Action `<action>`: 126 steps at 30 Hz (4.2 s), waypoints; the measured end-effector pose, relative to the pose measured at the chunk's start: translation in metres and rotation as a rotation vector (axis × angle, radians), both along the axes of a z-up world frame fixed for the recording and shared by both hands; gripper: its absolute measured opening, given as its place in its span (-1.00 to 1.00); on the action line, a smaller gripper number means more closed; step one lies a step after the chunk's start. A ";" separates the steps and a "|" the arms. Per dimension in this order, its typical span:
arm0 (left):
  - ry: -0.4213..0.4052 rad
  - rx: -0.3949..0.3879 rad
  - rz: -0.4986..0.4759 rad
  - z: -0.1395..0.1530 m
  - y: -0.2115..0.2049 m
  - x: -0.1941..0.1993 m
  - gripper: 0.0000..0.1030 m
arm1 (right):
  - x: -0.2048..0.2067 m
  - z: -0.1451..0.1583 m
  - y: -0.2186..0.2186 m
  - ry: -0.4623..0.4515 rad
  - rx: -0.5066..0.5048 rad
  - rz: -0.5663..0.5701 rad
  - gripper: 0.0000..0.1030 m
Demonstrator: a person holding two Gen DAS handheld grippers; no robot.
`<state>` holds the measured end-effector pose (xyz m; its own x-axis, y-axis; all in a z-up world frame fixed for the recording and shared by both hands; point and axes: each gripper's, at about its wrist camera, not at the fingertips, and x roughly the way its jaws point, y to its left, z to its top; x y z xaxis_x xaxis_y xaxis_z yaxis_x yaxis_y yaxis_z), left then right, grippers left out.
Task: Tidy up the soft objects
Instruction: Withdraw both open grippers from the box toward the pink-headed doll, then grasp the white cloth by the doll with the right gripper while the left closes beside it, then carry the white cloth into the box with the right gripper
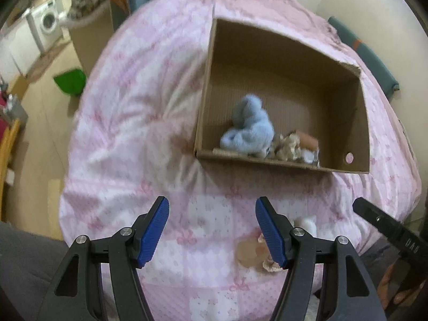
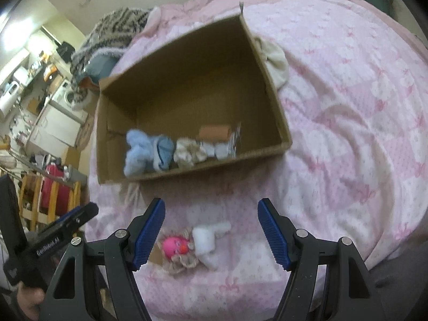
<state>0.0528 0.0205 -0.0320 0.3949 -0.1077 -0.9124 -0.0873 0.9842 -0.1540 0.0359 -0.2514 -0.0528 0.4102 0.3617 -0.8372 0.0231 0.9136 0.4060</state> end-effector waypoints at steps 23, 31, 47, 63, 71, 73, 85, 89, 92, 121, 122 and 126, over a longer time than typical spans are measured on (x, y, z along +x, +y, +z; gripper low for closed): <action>0.243 -0.055 -0.224 -0.069 -0.063 -0.008 -0.34 | 0.014 -0.033 -0.006 0.146 -0.017 -0.043 0.47; 0.248 -0.091 -0.229 -0.073 -0.061 -0.005 -0.88 | 0.015 -0.034 -0.004 0.146 -0.023 -0.038 0.47; 0.081 -0.037 -0.093 -0.022 -0.012 -0.004 -0.89 | 0.013 -0.065 0.010 0.297 0.202 0.060 0.32; 0.075 -0.027 -0.099 -0.030 -0.021 0.001 -0.89 | 0.018 -0.076 0.024 0.312 0.180 0.088 -0.54; 0.049 -0.032 -0.072 -0.028 -0.014 0.001 -0.89 | 0.018 -0.049 0.018 0.191 0.184 0.072 -0.54; 0.043 -0.067 -0.061 -0.026 -0.011 0.002 -0.89 | 0.017 -0.046 0.020 0.179 0.184 0.081 -0.54; -0.146 -0.124 -0.057 0.034 -0.002 -0.009 -0.89 | 0.003 0.022 -0.001 -0.050 0.183 0.073 -0.54; -0.227 -0.120 -0.085 0.061 -0.009 -0.002 -0.89 | 0.006 0.050 -0.010 -0.127 0.185 0.063 -0.54; -0.254 -0.101 -0.112 0.071 -0.022 0.015 -0.89 | 0.017 0.065 -0.013 -0.163 0.153 0.066 -0.54; -0.250 -0.016 -0.260 0.010 -0.080 0.082 -0.88 | 0.075 -0.009 0.004 -0.005 0.016 0.087 -0.54; -0.247 -0.013 -0.266 0.009 -0.082 0.082 -0.88 | 0.075 -0.009 0.004 -0.004 0.017 0.087 -0.54; -0.244 -0.012 -0.281 0.007 -0.087 0.079 -0.88 | 0.074 -0.010 0.004 -0.001 0.020 0.084 -0.54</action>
